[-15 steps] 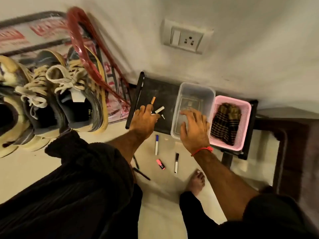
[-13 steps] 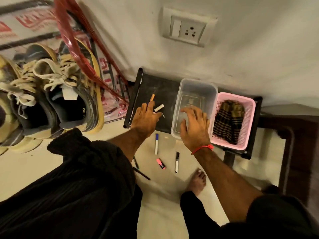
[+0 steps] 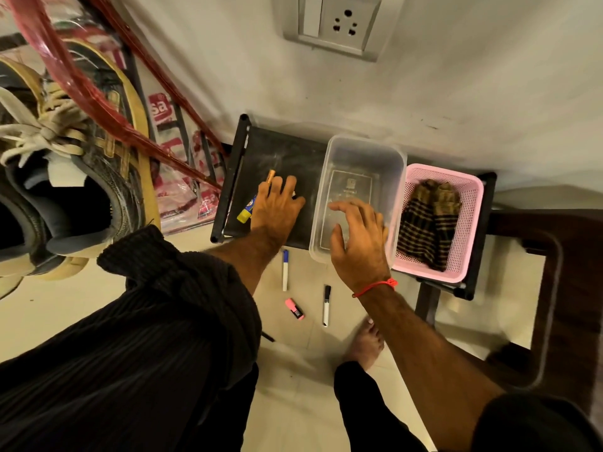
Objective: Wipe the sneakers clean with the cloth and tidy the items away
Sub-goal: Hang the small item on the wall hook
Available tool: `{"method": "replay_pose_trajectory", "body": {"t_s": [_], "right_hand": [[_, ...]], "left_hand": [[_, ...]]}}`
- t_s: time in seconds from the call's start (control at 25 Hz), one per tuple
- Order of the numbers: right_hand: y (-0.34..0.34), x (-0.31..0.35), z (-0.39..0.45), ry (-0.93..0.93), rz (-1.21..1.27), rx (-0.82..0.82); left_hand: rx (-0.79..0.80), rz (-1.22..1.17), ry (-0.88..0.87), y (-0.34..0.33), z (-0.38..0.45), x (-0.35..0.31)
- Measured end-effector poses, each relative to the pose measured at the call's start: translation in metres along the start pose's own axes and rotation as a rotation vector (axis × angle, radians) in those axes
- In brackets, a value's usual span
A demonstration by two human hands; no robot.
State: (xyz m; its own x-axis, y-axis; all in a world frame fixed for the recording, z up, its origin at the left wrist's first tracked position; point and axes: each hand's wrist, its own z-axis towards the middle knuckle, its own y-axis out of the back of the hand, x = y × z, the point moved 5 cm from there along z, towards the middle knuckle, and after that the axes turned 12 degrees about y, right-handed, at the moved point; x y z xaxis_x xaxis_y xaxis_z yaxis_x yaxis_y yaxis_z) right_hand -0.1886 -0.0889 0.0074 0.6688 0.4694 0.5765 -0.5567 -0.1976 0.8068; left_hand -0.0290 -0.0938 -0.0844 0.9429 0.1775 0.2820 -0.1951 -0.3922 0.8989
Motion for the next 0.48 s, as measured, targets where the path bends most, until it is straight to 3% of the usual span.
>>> {"method": "replay_pose_trajectory", "body": {"t_s": [0.12, 0.24, 0.32, 0.48], "right_hand": [[0.008, 0.002, 0.007, -0.022, 0.04, 0.018], [0.026, 0.02, 0.02, -0.065, 0.11, -0.014], [0.047, 0.045, 0.036, -0.088, 0.225, -0.041], [0.103, 0.112, 0.082, -0.207, 0.522, 0.005]], "left_hand": [[-0.075, -0.31, 0.099, 0.009, -0.004, 0.013], [0.006, -1.049, 0.394, 0.036, -0.018, 0.043], [0.013, -1.398, 0.467, 0.075, -0.038, 0.064], [-0.095, -1.379, 0.23, 0.188, -0.079, 0.109]]}}
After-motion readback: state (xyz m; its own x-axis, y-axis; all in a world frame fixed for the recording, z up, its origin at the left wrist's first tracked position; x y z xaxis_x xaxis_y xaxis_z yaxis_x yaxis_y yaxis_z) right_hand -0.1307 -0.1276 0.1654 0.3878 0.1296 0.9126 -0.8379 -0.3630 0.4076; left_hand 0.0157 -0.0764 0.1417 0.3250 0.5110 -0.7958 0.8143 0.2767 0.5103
